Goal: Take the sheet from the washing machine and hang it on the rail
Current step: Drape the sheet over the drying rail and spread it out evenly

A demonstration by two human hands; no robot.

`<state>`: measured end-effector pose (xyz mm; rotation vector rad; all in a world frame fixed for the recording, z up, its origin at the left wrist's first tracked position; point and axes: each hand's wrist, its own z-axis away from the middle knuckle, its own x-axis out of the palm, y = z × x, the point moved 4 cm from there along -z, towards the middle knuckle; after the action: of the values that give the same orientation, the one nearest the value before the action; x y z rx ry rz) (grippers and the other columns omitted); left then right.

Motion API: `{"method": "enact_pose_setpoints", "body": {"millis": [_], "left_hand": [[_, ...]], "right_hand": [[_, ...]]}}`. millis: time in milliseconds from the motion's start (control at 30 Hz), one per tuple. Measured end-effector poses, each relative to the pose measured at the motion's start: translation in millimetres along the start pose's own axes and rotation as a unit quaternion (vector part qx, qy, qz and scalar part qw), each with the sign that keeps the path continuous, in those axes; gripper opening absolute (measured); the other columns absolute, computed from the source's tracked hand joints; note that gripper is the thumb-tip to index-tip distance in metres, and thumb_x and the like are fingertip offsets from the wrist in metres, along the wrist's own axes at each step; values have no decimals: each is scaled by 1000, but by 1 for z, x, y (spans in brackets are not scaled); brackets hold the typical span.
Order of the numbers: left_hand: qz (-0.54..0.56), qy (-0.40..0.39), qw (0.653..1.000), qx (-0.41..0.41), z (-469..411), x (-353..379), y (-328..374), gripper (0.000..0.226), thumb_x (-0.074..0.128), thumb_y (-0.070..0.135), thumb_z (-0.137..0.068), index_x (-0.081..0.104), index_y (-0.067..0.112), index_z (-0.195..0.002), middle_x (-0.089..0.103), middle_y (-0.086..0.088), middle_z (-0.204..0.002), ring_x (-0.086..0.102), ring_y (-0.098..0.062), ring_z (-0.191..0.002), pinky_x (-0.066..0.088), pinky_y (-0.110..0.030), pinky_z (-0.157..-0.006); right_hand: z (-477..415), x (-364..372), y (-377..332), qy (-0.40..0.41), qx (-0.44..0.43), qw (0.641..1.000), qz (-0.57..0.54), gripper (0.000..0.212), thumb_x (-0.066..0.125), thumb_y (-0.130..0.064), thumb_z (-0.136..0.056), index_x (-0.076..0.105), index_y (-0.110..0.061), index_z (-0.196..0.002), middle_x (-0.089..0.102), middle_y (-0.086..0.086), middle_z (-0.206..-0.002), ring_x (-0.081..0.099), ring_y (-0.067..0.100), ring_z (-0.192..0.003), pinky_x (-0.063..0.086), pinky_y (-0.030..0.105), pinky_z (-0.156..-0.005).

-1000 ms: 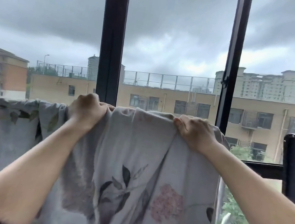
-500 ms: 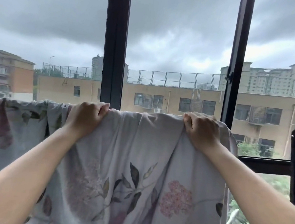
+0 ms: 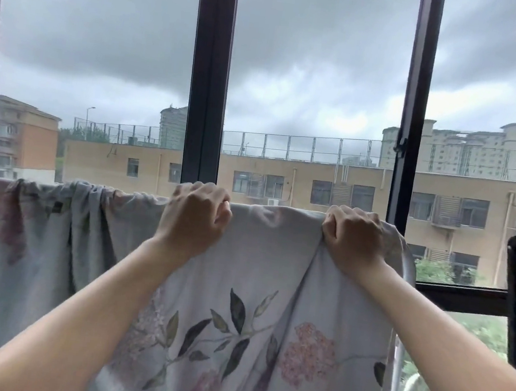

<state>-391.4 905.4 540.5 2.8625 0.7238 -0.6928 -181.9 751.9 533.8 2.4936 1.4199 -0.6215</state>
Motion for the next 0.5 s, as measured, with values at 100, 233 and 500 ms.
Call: {"method": "enact_pose_setpoints", "body": {"millis": [100,233,500], "left_hand": [[-2,-26,998,66,-12,16,42,36,32,37,-91,61,17,-100,65,-2,-100,57,-20,-94,36,-37,-94],[39,-71,991,106,-24,36,83,32,44,40,-94,57,18,-113,62,-1,-108,57,-21,-100,42,-33,-84],[171,-2,985,-6,-34,34,49,19,52,16,-92,58,3,-78,64,-14,-74,54,-24,-64,37,-31,-58]], "right_hand": [[1,1,0,-7,-14,1000,-4,46,21,-34,-82,60,-11,-78,64,6,-78,58,29,-75,38,40,-79],[-1,-4,7,-56,-46,997,-13,51,17,-38,-80,60,-13,-91,64,5,-90,57,28,-90,35,40,-86],[7,-13,47,-155,31,987,3,44,28,-54,-94,49,-27,-122,56,0,-124,49,23,-117,31,43,-94]]}}
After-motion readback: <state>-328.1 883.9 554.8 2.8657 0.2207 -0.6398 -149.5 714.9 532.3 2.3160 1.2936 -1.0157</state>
